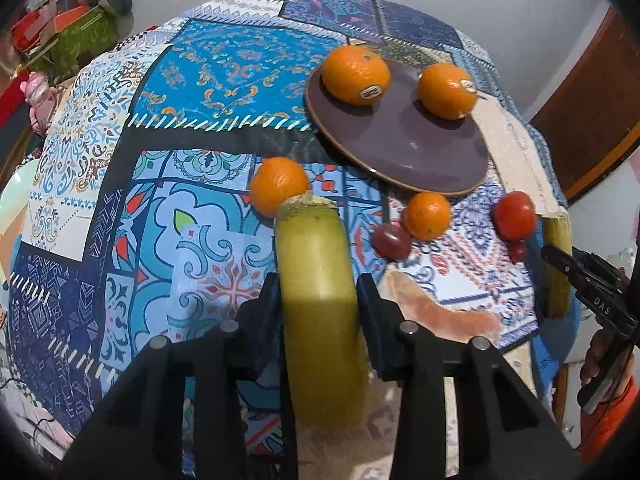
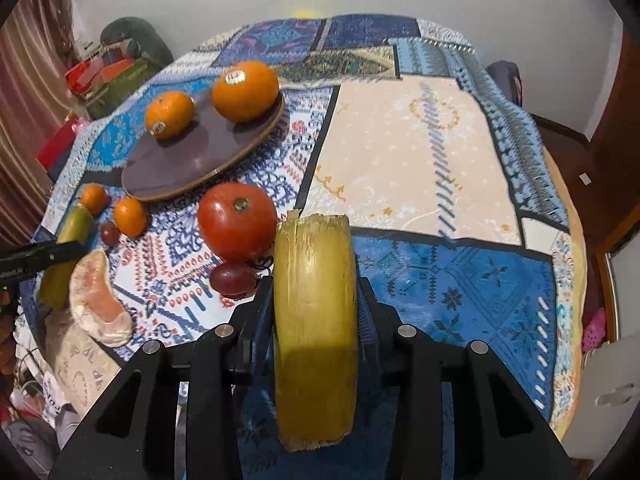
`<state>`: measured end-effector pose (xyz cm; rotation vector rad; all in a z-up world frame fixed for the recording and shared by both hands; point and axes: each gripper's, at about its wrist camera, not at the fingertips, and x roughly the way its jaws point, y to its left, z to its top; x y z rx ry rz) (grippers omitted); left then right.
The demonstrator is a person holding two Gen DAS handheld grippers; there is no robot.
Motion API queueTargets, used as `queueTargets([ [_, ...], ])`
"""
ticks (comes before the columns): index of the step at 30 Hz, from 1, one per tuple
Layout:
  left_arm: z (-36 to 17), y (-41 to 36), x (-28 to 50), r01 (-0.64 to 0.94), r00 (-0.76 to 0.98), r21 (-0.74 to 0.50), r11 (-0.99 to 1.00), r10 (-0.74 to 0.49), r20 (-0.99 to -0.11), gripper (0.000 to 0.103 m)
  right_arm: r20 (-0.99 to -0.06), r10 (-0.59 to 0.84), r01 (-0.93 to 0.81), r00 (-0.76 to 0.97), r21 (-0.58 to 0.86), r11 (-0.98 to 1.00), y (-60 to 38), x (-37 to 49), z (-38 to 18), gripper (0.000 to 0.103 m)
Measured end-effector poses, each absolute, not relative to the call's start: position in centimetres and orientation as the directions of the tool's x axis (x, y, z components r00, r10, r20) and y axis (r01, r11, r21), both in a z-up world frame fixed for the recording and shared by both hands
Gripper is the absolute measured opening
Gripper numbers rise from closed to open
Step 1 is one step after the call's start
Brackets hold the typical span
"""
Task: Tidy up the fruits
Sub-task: 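Carry the banana and the corn cob toward the dark plate with both grippers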
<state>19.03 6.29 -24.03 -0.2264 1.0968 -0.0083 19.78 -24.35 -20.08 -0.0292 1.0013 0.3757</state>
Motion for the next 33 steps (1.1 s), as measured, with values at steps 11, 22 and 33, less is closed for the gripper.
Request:
queueTargets([
  [11,-19.3,4.7,17.5,-0.033,0.554,-0.158,0.987,-0.113,-0.825,0.036,-0.769,0.307,-0.343,0.560,0.122,0.931,-24.3,18.6,-16.1,0.036],
  [22,-15.9,3.6,18.9,0.011,0.617,-0.153,0.988,-0.127,-0.776,0.036,-0.709,0.335,-0.379,0.621,0.102,0.920,-22.2,19.2,-12.6,0.036],
  [33,-14.6,2.8,22.7,0.054,0.642,-0.149,0.987,-0.148,-0.752,0.036,-0.677,0.378,-0.419,0.631,0.113,0.901,-19.1,21.7,-11.4,0.036],
])
